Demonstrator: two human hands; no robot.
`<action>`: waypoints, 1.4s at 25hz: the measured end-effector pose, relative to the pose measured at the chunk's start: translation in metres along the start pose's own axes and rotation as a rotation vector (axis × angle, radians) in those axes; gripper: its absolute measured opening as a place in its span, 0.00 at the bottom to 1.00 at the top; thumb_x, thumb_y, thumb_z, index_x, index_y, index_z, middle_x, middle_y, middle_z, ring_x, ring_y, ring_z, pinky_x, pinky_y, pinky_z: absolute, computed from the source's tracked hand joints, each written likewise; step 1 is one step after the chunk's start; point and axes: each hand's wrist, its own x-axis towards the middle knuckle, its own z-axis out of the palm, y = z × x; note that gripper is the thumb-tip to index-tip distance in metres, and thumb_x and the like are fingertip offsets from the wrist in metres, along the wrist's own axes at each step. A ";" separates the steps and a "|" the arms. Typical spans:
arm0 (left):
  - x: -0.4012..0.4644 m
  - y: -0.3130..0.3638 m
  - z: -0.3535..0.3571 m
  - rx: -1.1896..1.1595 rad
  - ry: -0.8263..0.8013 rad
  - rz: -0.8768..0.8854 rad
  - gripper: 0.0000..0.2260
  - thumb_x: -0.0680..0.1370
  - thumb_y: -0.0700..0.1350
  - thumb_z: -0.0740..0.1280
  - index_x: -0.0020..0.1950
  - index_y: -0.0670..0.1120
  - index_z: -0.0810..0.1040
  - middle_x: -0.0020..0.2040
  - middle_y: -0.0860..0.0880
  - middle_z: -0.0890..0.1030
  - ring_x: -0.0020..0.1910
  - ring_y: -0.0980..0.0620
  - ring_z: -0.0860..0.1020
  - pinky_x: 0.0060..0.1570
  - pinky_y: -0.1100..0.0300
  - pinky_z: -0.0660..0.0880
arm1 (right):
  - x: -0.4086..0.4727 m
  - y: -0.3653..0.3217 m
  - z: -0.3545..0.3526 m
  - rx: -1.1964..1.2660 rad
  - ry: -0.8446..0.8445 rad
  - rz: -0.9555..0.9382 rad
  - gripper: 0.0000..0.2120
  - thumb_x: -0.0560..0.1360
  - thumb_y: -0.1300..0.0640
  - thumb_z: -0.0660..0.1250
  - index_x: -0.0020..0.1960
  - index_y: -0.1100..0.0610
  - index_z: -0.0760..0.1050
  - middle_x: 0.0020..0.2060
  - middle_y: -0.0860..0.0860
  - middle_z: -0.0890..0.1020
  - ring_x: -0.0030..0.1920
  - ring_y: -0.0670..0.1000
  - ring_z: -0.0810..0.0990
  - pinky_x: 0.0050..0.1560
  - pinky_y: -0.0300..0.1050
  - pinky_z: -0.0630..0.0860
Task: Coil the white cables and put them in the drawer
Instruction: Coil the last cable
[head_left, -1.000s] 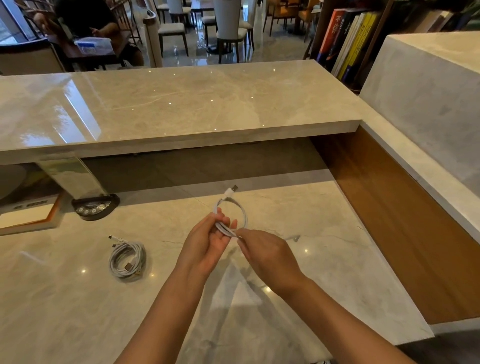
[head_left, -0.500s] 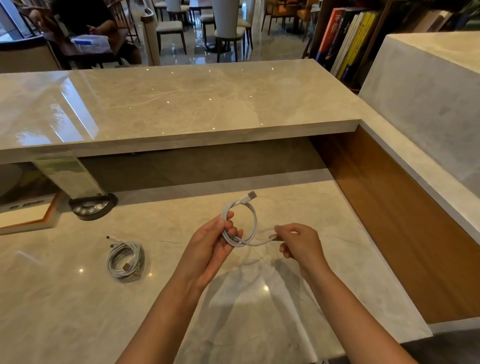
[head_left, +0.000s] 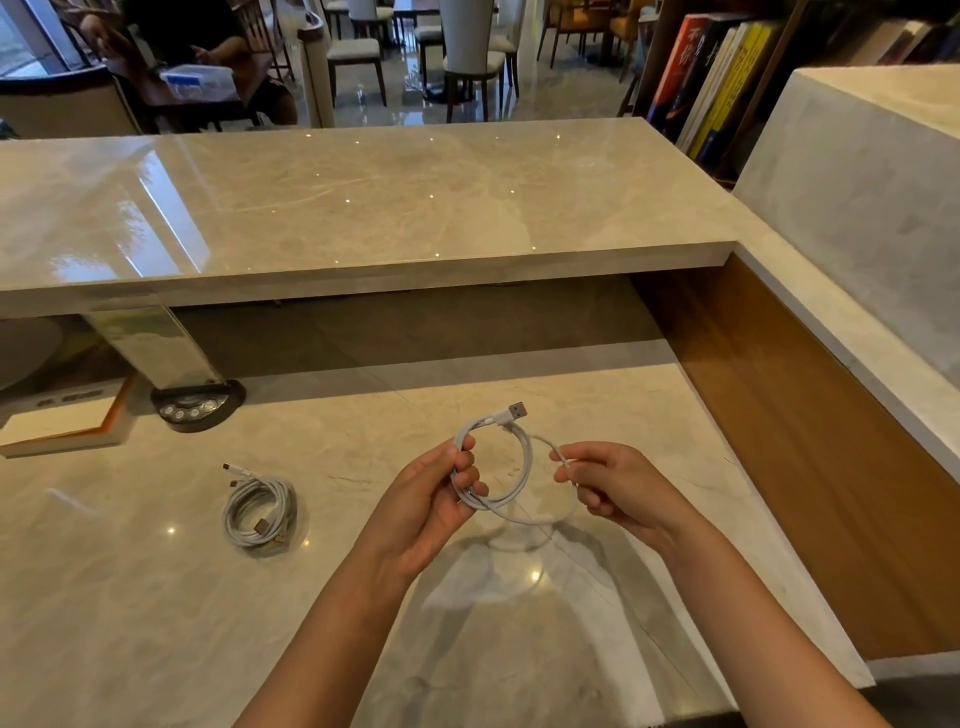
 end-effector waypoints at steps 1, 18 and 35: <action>0.000 0.000 -0.002 -0.025 0.015 -0.014 0.10 0.79 0.36 0.56 0.45 0.39 0.76 0.29 0.49 0.73 0.25 0.57 0.71 0.32 0.64 0.76 | -0.003 0.002 -0.001 -0.042 -0.024 -0.048 0.12 0.74 0.70 0.61 0.48 0.58 0.79 0.37 0.54 0.81 0.24 0.45 0.67 0.24 0.35 0.63; 0.006 -0.022 0.014 -0.136 0.076 -0.106 0.11 0.80 0.36 0.55 0.45 0.37 0.76 0.28 0.48 0.73 0.23 0.57 0.71 0.29 0.63 0.76 | -0.013 0.016 0.043 -0.571 0.314 -0.816 0.06 0.75 0.49 0.60 0.51 0.44 0.69 0.40 0.42 0.80 0.40 0.38 0.76 0.36 0.29 0.69; 0.007 -0.008 0.018 0.213 -0.054 -0.019 0.09 0.79 0.35 0.57 0.49 0.37 0.77 0.31 0.49 0.71 0.27 0.57 0.69 0.35 0.63 0.76 | -0.020 -0.025 -0.001 0.026 0.499 -0.366 0.11 0.79 0.61 0.58 0.54 0.58 0.79 0.32 0.51 0.75 0.26 0.46 0.69 0.26 0.38 0.66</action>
